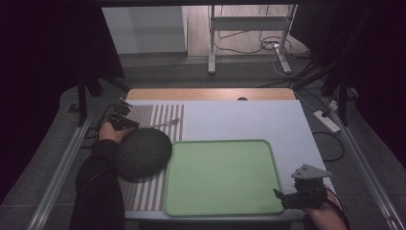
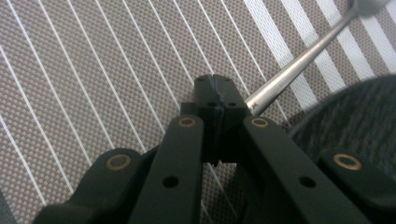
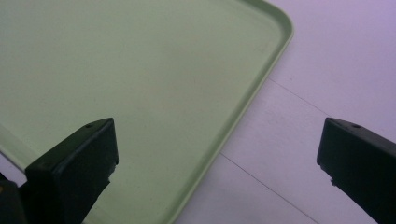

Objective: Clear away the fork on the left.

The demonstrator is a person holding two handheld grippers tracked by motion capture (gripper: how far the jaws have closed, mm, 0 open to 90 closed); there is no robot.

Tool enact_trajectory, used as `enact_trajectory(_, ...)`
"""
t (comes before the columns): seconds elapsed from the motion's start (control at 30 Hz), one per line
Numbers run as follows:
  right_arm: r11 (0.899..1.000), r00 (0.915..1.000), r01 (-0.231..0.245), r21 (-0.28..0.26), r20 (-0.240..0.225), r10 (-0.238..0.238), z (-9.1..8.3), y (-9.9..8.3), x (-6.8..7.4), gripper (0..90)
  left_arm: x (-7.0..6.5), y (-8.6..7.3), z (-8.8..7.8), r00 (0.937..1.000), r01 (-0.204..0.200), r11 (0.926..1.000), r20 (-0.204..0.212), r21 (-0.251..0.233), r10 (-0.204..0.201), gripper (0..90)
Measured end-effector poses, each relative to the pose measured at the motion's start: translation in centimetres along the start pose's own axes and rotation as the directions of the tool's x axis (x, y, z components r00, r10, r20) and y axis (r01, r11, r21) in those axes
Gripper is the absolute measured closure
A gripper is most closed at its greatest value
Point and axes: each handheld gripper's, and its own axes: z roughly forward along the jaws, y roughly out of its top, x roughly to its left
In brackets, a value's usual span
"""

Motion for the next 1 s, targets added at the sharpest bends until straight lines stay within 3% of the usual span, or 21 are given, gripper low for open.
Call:
enact_trajectory(0.07, 1.0, 1.0, 0.002, 0.001, -0.001, -0.002, 0.0, 0.0, 0.0, 0.0, -0.1, 0.1, 0.0, 1.0, 0.002, 1.0, -0.006, 0.006, -0.002, 89.0)
enact_trajectory(0.13, 1.0, 1.0, 0.002, 0.004, -0.001, -0.002, 0.0, 0.0, 0.0, 0.0, -0.2, 0.2, -0.1, 0.9977, 0.015, 0.9998, -0.066, -0.01, -0.016, 85.0)
enact_trajectory(0.23, 1.0, 1.0, 0.002, 0.001, -0.002, -0.002, 0.0, 0.0, 0.0, 0.0, 0.0, 0.5, -0.2, 0.9984, 0.034, 0.9982, -0.043, -0.049, -0.036, 71.8)
enact_trajectory(0.27, 1.0, 1.0, 0.001, 0.001, -0.002, -0.001, 0.0, 0.0, 0.0, 0.0, -0.2, 0.6, -0.2, 0.9978, 0.026, 0.9977, -0.06, -0.063, -0.03, 67.5)
enact_trajectory(0.4, 1.0, 1.0, 0.002, 0.003, -0.001, -0.002, 0.0, 0.0, -0.1, 0.0, -0.8, 1.2, -0.2, 0.9996, 0.003, 0.9953, -0.028, -0.097, -0.006, 44.5)
enact_trajectory(0.53, 1.0, 1.0, 0.001, 0.0, -0.003, -0.001, 0.0, 0.0, 0.0, 0.0, -1.9, 2.1, 0.5, 0.9986, -0.049, 0.995, 0.017, -0.087, 0.051, 23.1)
enact_trajectory(0.63, 1.0, 1.0, 0.002, 0.003, -0.003, -0.002, 0.0, 0.0, 0.0, 0.0, -2.7, 2.8, 1.3, 0.9975, -0.069, 0.996, 0.012, -0.057, 0.07, 7.1)
enact_trajectory(0.73, 1.0, 1.0, 0.003, 0.0, -0.004, -0.003, 0.0, 0.0, 0.0, 0.0, -3.5, 3.4, 2.0, 0.9954, -0.094, 0.9951, 0.014, -0.032, 0.094, 1.0)
enact_trajectory(0.87, 1.0, 1.0, 0.005, 0.0, -0.006, -0.005, 0.0, 0.0, 0.0, 0.0, -4.3, 4.0, 2.7, 0.9912, -0.127, 0.9917, 0.035, -0.016, 0.128, 0.0)
enact_trajectory(1.0, 1.0, 1.0, 0.006, 0.0, -0.007, -0.006, 0.0, 0.0, 0.0, 0.0, -5.0, 4.4, 3.7, 0.9878, -0.156, 0.9874, 0.005, 0.027, 0.156, 0.0)
